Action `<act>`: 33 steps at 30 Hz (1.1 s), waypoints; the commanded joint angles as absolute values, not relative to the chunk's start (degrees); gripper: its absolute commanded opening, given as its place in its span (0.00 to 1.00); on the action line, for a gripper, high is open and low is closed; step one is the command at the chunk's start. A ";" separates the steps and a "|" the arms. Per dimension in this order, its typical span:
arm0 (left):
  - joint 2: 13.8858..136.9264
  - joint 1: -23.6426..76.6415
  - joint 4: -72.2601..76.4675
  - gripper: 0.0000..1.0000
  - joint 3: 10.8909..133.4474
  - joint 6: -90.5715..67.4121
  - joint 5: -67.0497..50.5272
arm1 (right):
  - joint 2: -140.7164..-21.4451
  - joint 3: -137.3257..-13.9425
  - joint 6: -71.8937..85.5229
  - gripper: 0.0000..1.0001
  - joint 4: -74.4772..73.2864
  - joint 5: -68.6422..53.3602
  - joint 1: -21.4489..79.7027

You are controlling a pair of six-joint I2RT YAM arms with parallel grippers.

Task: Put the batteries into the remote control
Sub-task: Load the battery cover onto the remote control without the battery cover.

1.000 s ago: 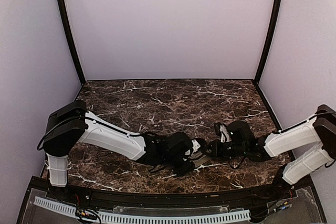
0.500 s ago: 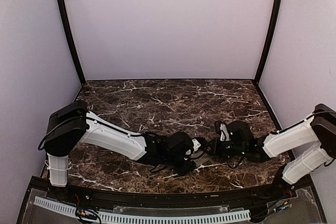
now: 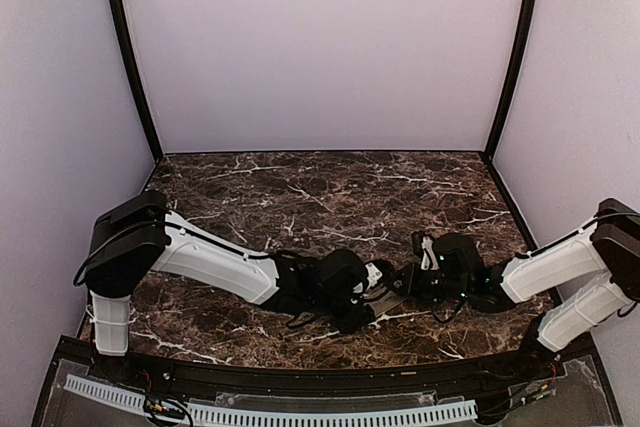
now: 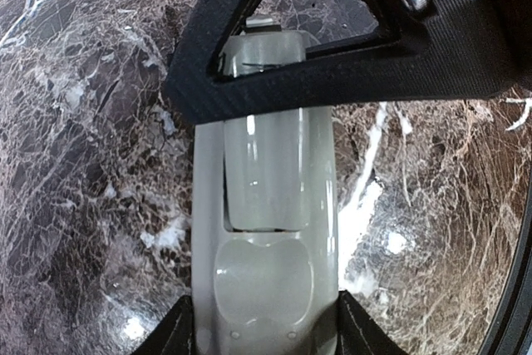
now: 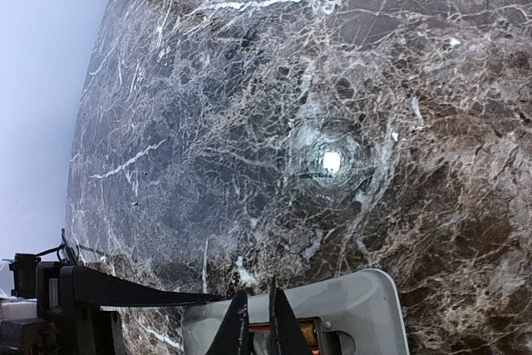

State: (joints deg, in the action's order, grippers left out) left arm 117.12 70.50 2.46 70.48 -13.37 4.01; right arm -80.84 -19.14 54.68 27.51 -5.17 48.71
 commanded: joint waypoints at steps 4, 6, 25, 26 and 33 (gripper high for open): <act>120.59 68.09 7.09 0.53 71.18 -14.86 1.33 | -82.69 -16.70 54.80 0.08 21.62 -7.93 50.63; 120.59 67.96 7.41 0.56 71.21 -14.58 0.72 | -82.74 -16.61 54.91 0.08 21.64 -7.84 50.63; 119.22 67.94 14.98 0.65 70.43 -9.13 -1.14 | -83.71 -16.70 54.34 0.09 22.75 -8.28 50.63; 119.37 67.94 15.00 0.65 70.78 -8.96 -1.23 | -83.61 -16.70 54.25 0.09 22.76 -8.34 50.65; 120.67 67.47 14.36 0.58 71.60 -8.81 -3.46 | -83.41 -16.44 54.23 0.09 23.25 -8.52 50.70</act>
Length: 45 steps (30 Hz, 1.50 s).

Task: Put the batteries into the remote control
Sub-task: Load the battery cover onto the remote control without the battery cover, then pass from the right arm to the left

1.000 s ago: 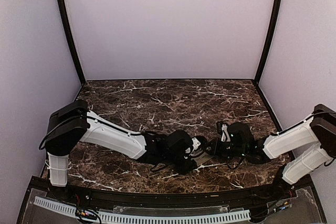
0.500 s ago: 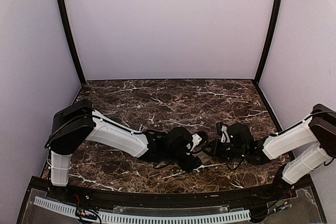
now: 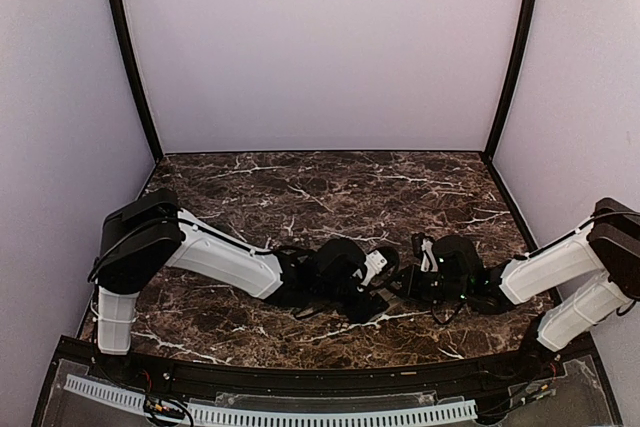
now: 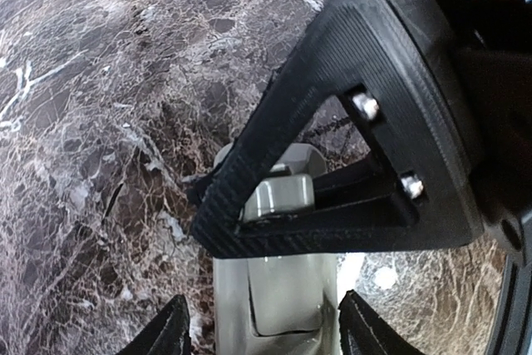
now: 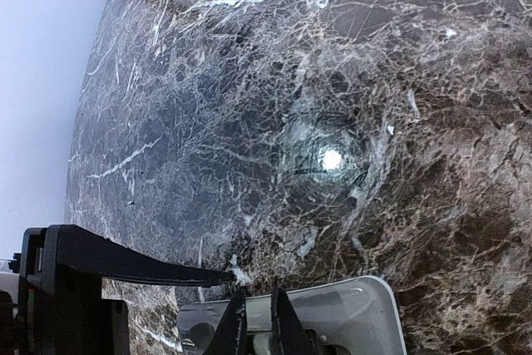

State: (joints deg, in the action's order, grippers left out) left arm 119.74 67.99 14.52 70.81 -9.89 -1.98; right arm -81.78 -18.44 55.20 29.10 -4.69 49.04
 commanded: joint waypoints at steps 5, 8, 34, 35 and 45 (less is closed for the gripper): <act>121.54 67.07 15.38 0.51 71.88 -8.96 -4.69 | -83.33 -16.35 54.14 0.09 23.37 -8.57 50.69; 121.94 67.06 15.92 0.46 72.20 -8.89 -4.91 | -83.26 -16.30 54.05 0.09 23.47 -8.59 50.63; 122.07 67.10 16.20 0.24 70.41 -8.84 -8.76 | -80.09 -15.74 53.80 0.12 21.54 -8.35 50.70; 122.03 67.18 15.80 0.23 70.36 -8.80 -8.86 | -79.72 -15.67 53.66 0.12 21.27 -8.25 50.67; 121.81 69.01 13.69 0.23 70.35 -7.25 -7.33 | -76.99 -16.77 51.24 0.20 18.77 -8.50 50.17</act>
